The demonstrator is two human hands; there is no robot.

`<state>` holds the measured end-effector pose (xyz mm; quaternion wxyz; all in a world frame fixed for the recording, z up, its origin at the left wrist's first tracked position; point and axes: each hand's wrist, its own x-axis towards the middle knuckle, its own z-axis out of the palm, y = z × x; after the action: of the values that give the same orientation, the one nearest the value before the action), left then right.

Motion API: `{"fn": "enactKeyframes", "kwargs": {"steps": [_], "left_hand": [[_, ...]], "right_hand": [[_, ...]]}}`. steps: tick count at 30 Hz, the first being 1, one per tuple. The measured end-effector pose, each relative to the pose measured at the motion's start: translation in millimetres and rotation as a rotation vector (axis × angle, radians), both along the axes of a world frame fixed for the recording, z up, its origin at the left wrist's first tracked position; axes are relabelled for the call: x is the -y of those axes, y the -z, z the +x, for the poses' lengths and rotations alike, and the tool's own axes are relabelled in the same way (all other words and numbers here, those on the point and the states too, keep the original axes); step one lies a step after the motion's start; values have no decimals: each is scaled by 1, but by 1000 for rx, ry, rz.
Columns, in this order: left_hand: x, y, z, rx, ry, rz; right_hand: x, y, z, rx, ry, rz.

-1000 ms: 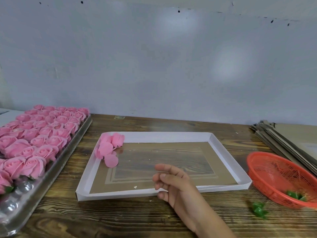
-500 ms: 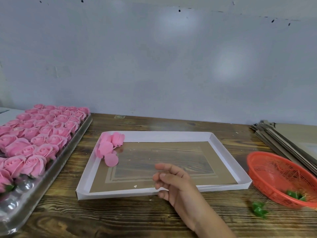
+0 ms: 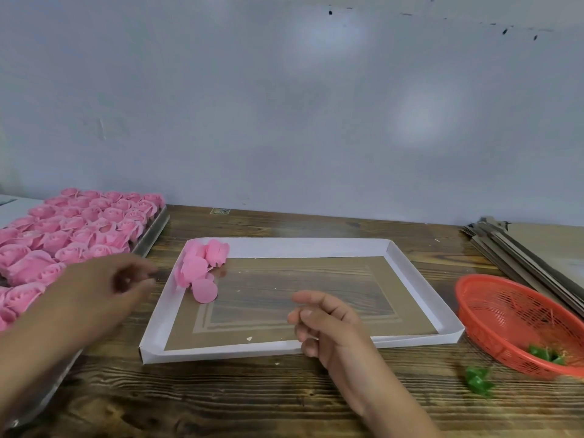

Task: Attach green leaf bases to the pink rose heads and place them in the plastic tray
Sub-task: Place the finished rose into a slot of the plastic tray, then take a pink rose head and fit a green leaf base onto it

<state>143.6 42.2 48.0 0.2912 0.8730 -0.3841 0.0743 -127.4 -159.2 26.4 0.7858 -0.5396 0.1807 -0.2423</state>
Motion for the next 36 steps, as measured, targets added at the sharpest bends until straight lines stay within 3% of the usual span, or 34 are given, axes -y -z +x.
{"fn": "enactKeyframes", "kwargs": {"steps": [3, 8, 11, 16, 21, 26, 32, 36], "left_hand": [[54, -4, -19, -45, 56, -2], [127, -3, -14, -79, -36, 4], [150, -6, -9, -91, -36, 139], [164, 0, -2, 155, -126, 495], [172, 12, 6, 158, -179, 544], [166, 13, 10, 76, -138, 437], [162, -1, -7, 125, -41, 225], [143, -8, -66, -340, 154, -320]], "right_hand": [[-3, -1, 0, -23, 7, -24], [-5, -3, 1, -43, 15, -29], [-6, -4, 1, -57, 4, -47], [-5, -5, 1, -53, -13, -62], [-3, -3, 0, -58, -36, -82], [-3, -1, 1, -56, -35, -83], [-4, -1, 1, -34, 0, -62], [-5, 0, 4, -5, 145, -73]]}}
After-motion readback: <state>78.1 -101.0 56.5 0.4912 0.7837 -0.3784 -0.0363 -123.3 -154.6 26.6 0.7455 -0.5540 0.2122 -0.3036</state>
